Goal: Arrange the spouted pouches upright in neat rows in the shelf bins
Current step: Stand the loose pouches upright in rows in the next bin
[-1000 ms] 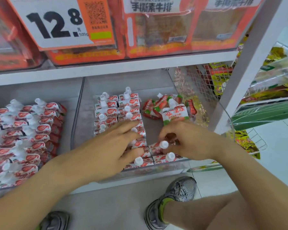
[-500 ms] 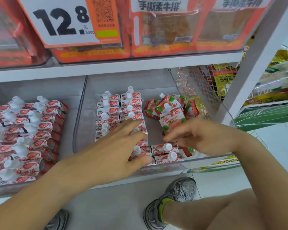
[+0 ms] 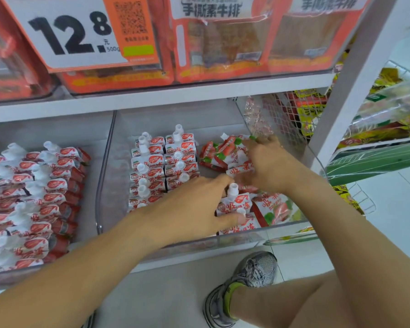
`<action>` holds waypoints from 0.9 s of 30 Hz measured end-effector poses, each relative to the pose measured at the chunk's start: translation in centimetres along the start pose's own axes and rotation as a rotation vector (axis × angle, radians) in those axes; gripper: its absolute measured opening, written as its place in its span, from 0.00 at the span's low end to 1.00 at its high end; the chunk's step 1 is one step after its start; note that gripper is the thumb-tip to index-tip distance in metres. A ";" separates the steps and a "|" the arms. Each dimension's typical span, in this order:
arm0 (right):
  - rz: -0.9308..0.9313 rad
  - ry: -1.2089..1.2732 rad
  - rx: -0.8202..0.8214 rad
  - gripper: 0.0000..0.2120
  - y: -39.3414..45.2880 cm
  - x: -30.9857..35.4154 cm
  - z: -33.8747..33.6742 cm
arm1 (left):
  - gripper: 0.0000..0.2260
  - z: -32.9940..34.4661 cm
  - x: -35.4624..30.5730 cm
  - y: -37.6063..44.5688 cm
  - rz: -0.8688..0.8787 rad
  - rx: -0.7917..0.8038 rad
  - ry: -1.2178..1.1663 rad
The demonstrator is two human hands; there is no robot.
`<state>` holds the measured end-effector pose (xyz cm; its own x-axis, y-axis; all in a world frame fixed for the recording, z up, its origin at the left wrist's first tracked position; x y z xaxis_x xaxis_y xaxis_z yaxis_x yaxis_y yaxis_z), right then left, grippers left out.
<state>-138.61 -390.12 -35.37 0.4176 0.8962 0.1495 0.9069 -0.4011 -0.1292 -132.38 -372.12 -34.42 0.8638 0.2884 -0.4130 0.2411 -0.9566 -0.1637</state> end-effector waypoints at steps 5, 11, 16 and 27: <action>-0.021 0.147 0.096 0.31 -1.1 0.2 -1.5 | 0.17 -0.1 -0.5 -0.4 0.067 -0.016 -0.125; -0.093 0.454 -0.091 0.30 -1.8 0.0 -2.8 | 0.16 -0.3 -0.7 -0.9 0.114 -0.010 -0.115; -0.268 0.390 -0.001 0.11 -1.8 1.7 -1.1 | 0.21 -0.1 0.0 -3.3 0.143 -0.061 0.048; -0.242 0.305 0.384 0.17 -2.1 0.2 -0.7 | 0.38 0.5 2.3 -7.9 -0.115 -0.234 0.050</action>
<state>-140.39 -389.19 -34.39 0.2484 0.8361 0.4892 0.9174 -0.0410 -0.3958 -132.46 -363.92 -34.52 0.8443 0.3987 -0.3581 0.4296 -0.9030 0.0074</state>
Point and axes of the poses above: each hand's wrist, its own y-axis towards the middle knuckle, its own z-axis out of the palm, x = y × z, the point moved 2 cm from there along y, towards the middle knuckle, and after that the axes turned 1 degree about x, right-handed, at the moved point
